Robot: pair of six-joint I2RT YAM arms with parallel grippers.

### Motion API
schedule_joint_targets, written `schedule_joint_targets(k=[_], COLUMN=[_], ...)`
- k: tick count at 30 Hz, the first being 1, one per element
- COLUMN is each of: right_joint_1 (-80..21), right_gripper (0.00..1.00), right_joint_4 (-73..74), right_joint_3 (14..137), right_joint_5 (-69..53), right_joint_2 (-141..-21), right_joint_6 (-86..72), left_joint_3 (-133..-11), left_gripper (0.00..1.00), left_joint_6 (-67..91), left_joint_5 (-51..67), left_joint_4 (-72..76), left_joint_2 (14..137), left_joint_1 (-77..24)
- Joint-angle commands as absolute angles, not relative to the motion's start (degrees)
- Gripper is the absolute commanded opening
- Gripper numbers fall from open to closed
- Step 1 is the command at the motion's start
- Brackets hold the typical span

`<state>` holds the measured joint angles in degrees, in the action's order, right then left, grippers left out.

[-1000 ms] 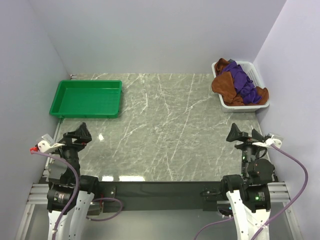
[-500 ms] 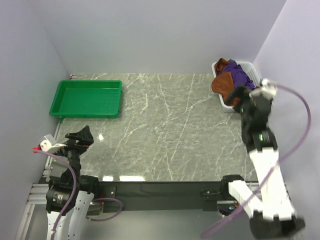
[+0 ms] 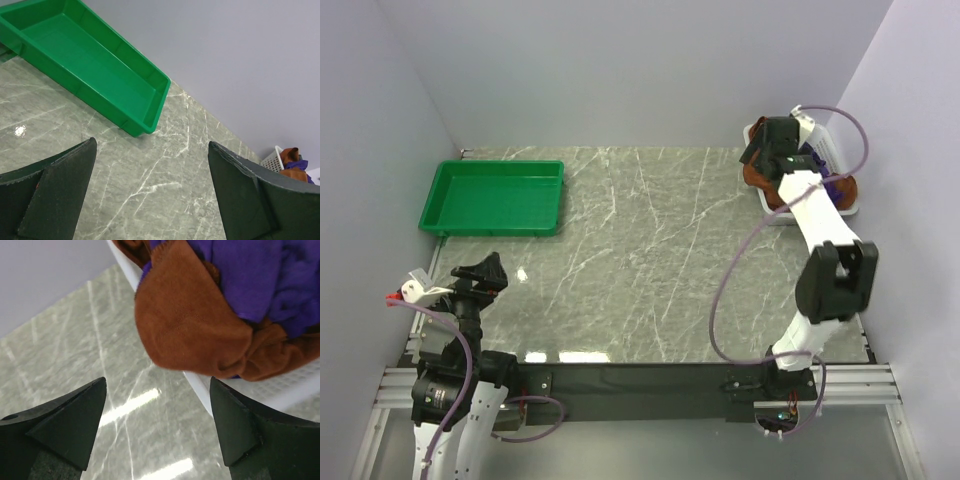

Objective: Fold and stack the towels
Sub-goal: Grab crumpled towel

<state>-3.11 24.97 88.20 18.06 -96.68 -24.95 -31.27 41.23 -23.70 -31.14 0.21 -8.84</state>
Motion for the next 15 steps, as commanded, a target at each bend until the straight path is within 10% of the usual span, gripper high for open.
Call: schedule_joint_targets(k=[1,15], right_joint_1=[-2.73,-0.26], right_gripper=[0.89,0.76], right_joint_4=[25.22,18.82], right_joint_3=[94.11,94.58], right_joint_5=[23.62,29.18], right_joint_2=[-102.45,-113.99], right_joint_6=[-31.02,-45.35], left_joint_3=[-32.87,-32.87], left_gripper=[0.99,0.99], left_joint_6=[40.96,40.43], left_joint_5=[-23.82,-22.24], left_joint_4=[-30.15,-29.71], left_joint_2=[-5.89,-3.87], left_joint_1=[-8.96,-8.09])
